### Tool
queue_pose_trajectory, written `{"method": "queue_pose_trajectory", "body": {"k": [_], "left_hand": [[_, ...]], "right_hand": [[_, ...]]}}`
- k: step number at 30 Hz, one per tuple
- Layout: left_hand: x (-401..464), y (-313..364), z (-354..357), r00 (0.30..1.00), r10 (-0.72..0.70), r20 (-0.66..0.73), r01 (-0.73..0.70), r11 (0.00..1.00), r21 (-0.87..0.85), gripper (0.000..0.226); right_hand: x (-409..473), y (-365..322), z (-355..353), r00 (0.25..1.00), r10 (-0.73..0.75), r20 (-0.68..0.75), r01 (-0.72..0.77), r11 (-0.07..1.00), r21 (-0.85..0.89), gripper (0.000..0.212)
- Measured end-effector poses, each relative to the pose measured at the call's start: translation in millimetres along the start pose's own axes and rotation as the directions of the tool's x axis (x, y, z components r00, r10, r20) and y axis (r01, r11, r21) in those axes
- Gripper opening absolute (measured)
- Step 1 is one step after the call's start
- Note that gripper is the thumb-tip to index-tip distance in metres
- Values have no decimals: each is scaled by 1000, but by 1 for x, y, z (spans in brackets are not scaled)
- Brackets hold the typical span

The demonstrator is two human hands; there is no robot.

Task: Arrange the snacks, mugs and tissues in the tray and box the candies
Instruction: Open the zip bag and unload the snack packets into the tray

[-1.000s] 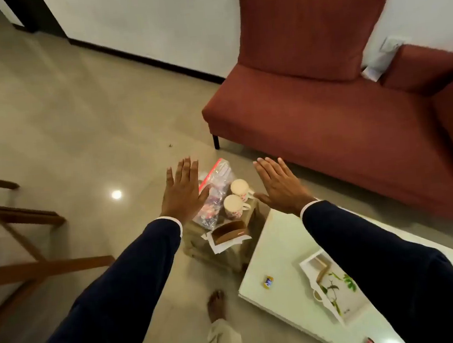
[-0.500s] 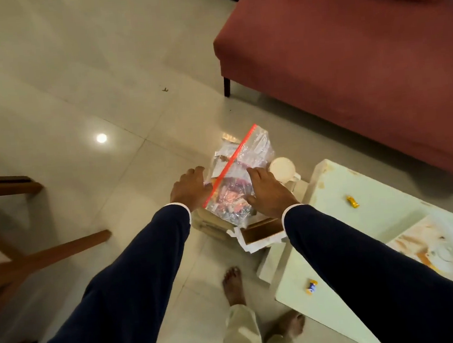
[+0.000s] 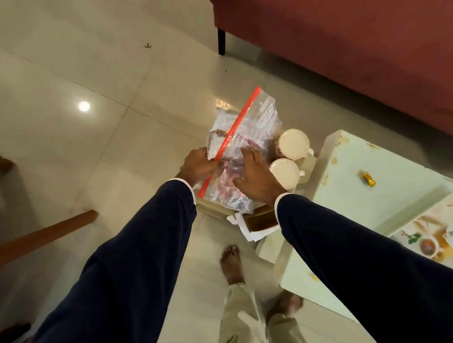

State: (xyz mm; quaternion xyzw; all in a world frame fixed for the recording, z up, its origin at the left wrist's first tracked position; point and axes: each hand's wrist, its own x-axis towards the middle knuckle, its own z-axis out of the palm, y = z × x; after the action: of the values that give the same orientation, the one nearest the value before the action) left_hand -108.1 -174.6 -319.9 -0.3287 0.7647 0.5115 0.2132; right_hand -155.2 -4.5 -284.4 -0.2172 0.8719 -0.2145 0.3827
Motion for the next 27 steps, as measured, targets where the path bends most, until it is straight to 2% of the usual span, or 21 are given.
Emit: {"method": "queue_pose_trajectory", "body": {"k": [2,5,8,11,15,20,23,27], "left_hand": [[-2,-2,0,1000,6,4,-6,999,-46,18],[-3,1,0,992,52,-113,-51,999,16,16],[-10,4,-2,985,100,-143,-99,995,15,8],[-20,10,-11,973,154,-173,-152,988,23,8],[-38,29,-32,955,198,-222,-202,979,5,18],[-75,74,-55,901,294,-320,-285,956,76,21],[-104,114,-55,862,389,-324,-389,919,69,19],[-146,163,-34,826,502,-257,-518,855,6,13]], "right_hand": [[0,0,0,1000,8,-19,-6,994,110,81],[-1,-4,-4,998,29,-52,-16,973,232,82],[-5,-10,-9,998,24,-58,-3,942,337,81],[-8,-19,-20,996,19,-88,21,903,429,80],[-16,-37,-41,993,-12,-118,68,872,484,81],[-43,-66,-80,974,-21,-224,147,815,561,79],[-72,-77,-114,957,-21,-291,192,794,576,76],[-123,-69,-159,938,15,-346,201,790,579,80]]}}
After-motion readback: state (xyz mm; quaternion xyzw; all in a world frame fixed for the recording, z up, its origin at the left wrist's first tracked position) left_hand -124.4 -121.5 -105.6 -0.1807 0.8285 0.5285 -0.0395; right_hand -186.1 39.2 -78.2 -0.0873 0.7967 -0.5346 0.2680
